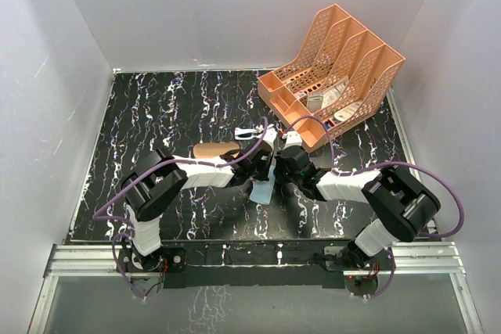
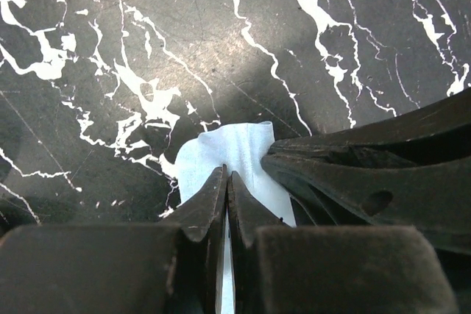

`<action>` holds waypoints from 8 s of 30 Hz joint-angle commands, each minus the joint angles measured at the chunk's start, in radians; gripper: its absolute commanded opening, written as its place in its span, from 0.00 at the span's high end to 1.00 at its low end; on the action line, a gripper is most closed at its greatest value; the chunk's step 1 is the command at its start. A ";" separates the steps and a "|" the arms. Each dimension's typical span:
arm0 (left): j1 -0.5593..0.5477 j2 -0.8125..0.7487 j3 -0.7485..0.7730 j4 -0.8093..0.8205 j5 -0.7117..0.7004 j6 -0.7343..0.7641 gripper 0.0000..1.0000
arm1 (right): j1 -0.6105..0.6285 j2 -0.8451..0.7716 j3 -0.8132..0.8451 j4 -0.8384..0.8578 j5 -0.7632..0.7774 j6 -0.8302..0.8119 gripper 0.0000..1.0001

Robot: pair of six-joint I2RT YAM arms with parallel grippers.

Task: Organize the sunglasses
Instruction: Adjust the glasses cleaning cloth at the center of the board.

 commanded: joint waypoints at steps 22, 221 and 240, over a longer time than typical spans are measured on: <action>-0.009 -0.131 -0.109 -0.138 -0.058 -0.036 1.00 | -0.005 0.030 0.016 -0.001 -0.015 -0.005 0.97; -0.059 -0.584 -0.539 0.008 0.000 -0.320 1.00 | 0.399 0.024 0.143 -0.314 0.045 0.032 1.00; -0.060 -0.586 -0.548 0.019 0.005 -0.326 1.00 | 0.430 -0.039 0.131 -0.322 0.071 0.073 1.00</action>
